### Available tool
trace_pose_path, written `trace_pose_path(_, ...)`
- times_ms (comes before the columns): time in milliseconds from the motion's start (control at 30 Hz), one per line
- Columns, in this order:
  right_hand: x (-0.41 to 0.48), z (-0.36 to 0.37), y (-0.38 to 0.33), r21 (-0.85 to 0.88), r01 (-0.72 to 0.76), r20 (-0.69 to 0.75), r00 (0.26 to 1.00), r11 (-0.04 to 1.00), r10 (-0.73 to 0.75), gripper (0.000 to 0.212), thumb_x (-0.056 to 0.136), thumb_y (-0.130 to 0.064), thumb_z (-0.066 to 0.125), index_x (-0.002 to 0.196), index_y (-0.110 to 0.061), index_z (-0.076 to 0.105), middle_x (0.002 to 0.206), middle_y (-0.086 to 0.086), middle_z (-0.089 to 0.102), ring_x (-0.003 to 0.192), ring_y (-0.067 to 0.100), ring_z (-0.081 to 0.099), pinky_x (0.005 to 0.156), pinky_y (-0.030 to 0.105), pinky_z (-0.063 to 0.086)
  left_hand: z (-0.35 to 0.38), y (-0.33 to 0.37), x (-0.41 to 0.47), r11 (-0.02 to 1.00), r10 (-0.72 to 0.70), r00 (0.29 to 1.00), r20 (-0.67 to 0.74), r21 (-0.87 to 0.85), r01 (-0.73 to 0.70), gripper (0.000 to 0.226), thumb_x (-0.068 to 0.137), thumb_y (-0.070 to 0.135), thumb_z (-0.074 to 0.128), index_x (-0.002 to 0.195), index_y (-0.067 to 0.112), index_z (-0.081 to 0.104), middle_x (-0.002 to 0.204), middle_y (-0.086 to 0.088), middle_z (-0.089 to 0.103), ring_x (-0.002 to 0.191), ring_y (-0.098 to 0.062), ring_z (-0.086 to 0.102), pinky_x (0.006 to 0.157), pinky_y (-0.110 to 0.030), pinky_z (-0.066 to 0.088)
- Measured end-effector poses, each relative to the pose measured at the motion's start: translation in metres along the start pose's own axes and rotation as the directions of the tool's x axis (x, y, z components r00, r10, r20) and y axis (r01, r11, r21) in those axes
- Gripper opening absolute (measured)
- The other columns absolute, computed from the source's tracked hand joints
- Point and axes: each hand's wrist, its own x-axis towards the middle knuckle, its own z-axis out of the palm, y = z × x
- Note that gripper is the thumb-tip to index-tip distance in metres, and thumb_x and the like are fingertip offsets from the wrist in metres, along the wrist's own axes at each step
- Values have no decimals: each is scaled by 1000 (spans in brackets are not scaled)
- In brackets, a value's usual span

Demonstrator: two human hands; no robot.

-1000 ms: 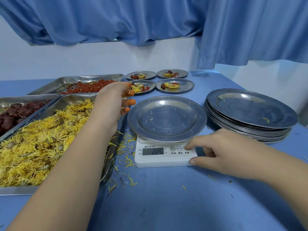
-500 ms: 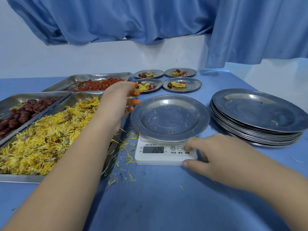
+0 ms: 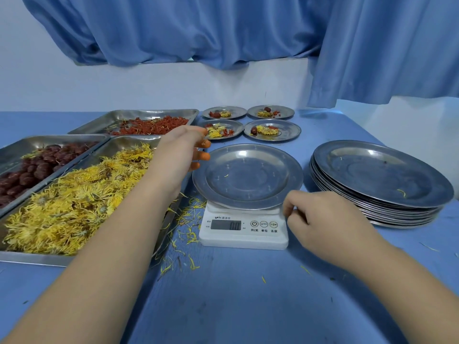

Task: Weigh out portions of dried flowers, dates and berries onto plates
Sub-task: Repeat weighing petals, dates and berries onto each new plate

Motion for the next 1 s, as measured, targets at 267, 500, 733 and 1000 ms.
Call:
trace_pose_path(267,1,-8,-18,196,133,-300,951,972,-69,15,72,-15,42,64,-19,54,51,-7,49,51,14,47,48,32,43,4,-5,-5,936,203,978,43,286,-207,15,93,23,52,94,33,64,90,3,69,73,-8,64,67,-29,52)
trace_pose_path(500,25,-3,-63,279,262,-427,895,924,-125,20,72,-18,31,60,-14,46,54,-5,42,53,16,41,48,37,39,-29,16,-10,797,366,902,229,423,-431,16,94,25,54,99,38,62,91,13,64,79,1,58,63,-7,41)
trace_pose_path(733,11,11,-63,241,313,-367,906,919,-212,17,74,-19,31,62,-18,43,56,-8,40,51,15,39,47,34,36,-133,41,-1,691,219,949,228,650,-315,15,96,40,49,100,41,63,84,17,67,73,2,62,58,-15,45)
trace_pose_path(1000,11,18,-72,232,355,-277,916,906,-288,18,73,-22,31,61,-18,44,58,-8,43,53,15,42,48,37,40,-215,25,37,453,23,995,101,886,-101,16,95,32,56,109,31,64,111,8,66,94,-11,60,78,-28,41)
